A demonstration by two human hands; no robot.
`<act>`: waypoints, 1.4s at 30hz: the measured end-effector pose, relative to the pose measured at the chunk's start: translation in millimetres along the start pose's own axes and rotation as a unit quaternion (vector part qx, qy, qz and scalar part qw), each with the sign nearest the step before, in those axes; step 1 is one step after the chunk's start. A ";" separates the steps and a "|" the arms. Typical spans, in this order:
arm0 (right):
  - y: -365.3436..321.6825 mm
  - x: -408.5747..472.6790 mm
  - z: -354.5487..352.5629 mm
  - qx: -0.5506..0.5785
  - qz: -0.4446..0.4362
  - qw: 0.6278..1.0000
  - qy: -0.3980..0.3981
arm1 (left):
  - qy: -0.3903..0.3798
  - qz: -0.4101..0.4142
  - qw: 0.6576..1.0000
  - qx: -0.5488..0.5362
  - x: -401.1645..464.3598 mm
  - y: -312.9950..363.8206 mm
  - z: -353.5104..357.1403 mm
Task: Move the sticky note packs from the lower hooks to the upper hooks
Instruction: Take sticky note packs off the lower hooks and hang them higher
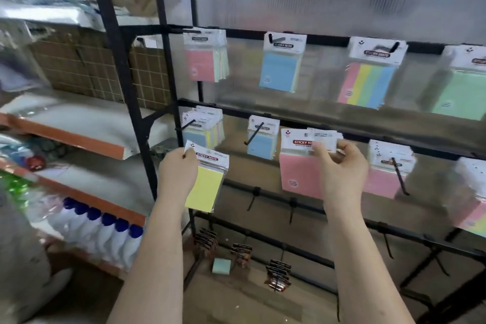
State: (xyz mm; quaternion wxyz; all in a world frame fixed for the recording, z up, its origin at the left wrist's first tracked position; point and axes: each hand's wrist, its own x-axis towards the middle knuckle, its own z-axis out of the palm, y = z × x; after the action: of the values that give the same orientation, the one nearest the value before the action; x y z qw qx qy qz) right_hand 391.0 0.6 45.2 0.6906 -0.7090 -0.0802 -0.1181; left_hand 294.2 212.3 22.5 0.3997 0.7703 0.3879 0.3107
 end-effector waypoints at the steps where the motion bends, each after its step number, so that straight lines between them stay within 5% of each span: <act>1: -1.7 -1.4 6.5 -0.002 0.000 1.000 -0.005 | 0.006 -0.001 1.000 0.006 2.4 -2.7 -4.8; 9: -17.7 2.2 72.1 0.010 -0.058 0.997 -0.048 | 0.060 -0.034 0.994 -0.081 24.1 -23.2 -32.9; 25: -75.6 48.1 239.7 0.071 -0.270 0.958 -0.070 | 0.270 0.037 0.958 -0.085 144.5 -24.0 -57.9; 42: -108.4 50.7 305.9 0.091 -0.245 0.962 -0.080 | 0.243 0.068 0.957 -0.142 197.7 -30.9 -57.2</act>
State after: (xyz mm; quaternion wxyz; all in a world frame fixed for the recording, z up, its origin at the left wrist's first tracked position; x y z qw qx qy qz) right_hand 426.9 307.0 157.8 0.6935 -0.6089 -0.3170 -0.2188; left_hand 338.4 412.7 57.2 0.3768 0.6310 0.3722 0.5669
